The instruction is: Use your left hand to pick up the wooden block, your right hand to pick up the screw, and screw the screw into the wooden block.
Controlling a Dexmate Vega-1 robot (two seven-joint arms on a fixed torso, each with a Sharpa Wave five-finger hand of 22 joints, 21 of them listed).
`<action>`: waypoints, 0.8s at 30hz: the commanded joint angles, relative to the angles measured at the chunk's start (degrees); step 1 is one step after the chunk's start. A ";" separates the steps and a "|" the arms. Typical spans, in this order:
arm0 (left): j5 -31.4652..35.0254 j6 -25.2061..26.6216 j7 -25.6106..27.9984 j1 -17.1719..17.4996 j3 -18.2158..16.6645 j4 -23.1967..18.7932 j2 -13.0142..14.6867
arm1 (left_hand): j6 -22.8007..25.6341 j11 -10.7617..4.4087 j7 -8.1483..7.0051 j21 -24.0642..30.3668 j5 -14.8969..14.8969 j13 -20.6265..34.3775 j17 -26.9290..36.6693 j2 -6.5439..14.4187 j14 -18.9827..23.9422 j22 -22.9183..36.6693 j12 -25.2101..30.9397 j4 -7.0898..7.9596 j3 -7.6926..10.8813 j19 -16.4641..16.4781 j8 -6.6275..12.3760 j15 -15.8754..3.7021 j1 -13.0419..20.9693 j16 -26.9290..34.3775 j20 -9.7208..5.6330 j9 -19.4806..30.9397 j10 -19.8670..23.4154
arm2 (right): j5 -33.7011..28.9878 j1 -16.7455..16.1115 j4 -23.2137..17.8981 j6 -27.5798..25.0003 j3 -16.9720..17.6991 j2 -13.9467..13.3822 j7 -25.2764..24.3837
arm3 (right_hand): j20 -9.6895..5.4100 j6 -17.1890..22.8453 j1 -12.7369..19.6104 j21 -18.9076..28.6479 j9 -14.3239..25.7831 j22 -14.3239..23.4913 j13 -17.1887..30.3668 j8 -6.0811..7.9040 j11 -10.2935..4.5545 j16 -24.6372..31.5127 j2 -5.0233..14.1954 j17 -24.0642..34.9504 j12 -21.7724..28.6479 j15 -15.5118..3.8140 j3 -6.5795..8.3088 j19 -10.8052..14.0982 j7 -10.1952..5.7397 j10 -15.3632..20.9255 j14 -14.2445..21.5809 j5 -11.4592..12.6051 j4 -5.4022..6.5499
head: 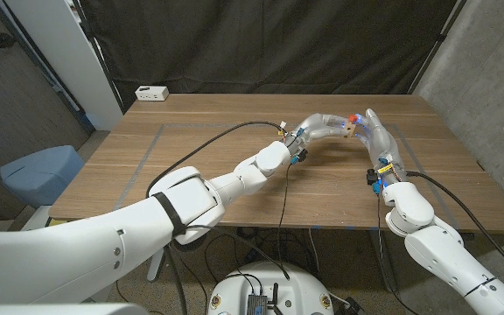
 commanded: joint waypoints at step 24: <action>-1.14 2.59 -1.26 -0.67 -0.02 0.83 -0.58 | 5.65 -0.17 1.41 0.17 0.22 5.10 0.28 1.22 0.56 0.18 0.47 1.26 1.31 0.63 0.57 -3.25 0.26 0.10 -0.11 0.14 0.68 | -0.23 -0.66 -0.01 0.53 0.03 1.36 -1.20 | 0.62 5.61 -0.10 0.67 0.08 0.14 0.18 0.96 -1.74 0.84 0.95 -0.07 0.95 -1.06 0.80 0.79 0.25 1.93 1.28 0.34 -0.58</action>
